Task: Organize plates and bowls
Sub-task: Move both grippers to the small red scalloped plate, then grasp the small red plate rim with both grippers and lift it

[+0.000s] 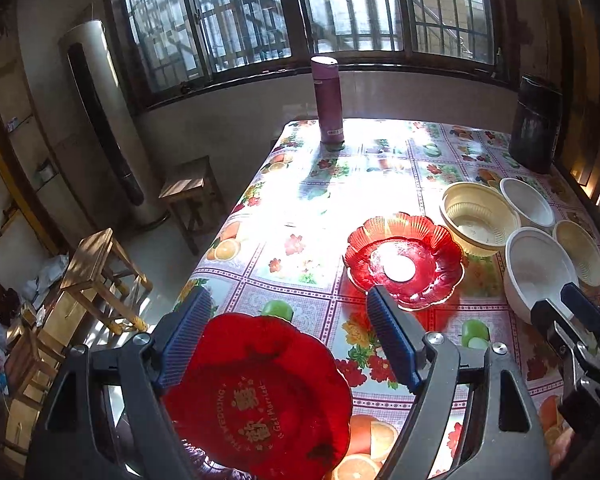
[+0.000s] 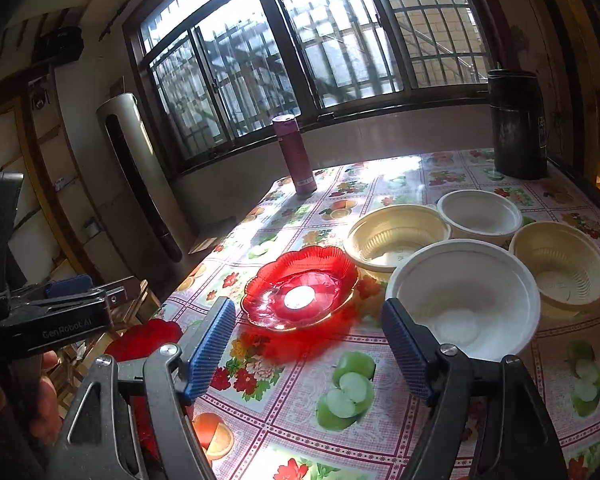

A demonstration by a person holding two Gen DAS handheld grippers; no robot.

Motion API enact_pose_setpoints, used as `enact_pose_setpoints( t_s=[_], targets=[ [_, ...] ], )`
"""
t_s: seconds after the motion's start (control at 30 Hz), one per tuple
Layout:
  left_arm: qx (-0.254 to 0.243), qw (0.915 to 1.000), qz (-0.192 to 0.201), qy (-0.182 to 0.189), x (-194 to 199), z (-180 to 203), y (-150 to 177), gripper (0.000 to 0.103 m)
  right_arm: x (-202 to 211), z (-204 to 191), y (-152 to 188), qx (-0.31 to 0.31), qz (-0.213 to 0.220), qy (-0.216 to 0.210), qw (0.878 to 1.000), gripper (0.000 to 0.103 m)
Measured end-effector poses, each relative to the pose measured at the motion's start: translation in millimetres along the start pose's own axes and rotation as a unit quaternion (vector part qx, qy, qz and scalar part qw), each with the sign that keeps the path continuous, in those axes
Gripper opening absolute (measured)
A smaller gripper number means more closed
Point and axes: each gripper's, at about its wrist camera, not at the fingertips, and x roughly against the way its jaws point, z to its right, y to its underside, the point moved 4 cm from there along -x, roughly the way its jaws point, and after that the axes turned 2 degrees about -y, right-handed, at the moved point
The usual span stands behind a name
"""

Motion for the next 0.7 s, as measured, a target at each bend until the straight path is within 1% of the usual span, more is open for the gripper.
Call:
enact_pose_setpoints(
  t_s=[0.07, 0.17, 0.23, 0.3, 0.37, 0.43, 0.5, 0.57, 0.6, 0.7],
  targets=[
    [0.004, 0.9997, -0.025, -0.003, -28, -6, -18, 0.081, -21, 0, -1, -0.017, -0.017, -0.015, 1.0, 0.077],
    [0.015, 0.996, -0.086, 0.014, -76, -5, -36, 0.081, -56, 5, -2, -0.051, -0.048, -0.033, 0.997, 0.077],
    [0.023, 0.9913, -0.127, 0.025, -107, 0, -44, 0.081, -80, 7, -2, -0.075, -0.073, -0.047, 0.993, 0.077],
    [0.02, 0.9857, -0.165, 0.027, -137, 10, -46, 0.081, -102, 10, 1, -0.098, -0.098, -0.051, 0.989, 0.077],
    [0.015, 0.9809, -0.193, 0.024, -160, 21, -45, 0.081, -117, 16, 4, -0.124, -0.114, -0.043, 0.985, 0.076],
    [0.013, 0.9736, -0.225, 0.035, -181, 31, -43, 0.081, -127, 21, 6, -0.141, -0.121, -0.038, 0.982, 0.076],
    [0.017, 0.9698, -0.241, 0.034, -196, 38, -42, 0.081, -132, 24, 4, -0.145, -0.124, -0.031, 0.981, 0.076],
    [0.016, 0.9644, -0.26, 0.047, -207, 46, -38, 0.081, -135, 27, 1, -0.146, -0.128, -0.018, 0.981, 0.076],
    [0.019, 0.9622, -0.267, 0.047, -212, 47, -37, 0.081, -137, 28, 1, -0.15, -0.13, -0.017, 0.98, 0.076],
    [0.012, 0.9596, -0.277, 0.051, -218, 56, -33, 0.081, -144, 33, 2, -0.167, -0.142, -0.022, 0.975, 0.077]
  ],
)
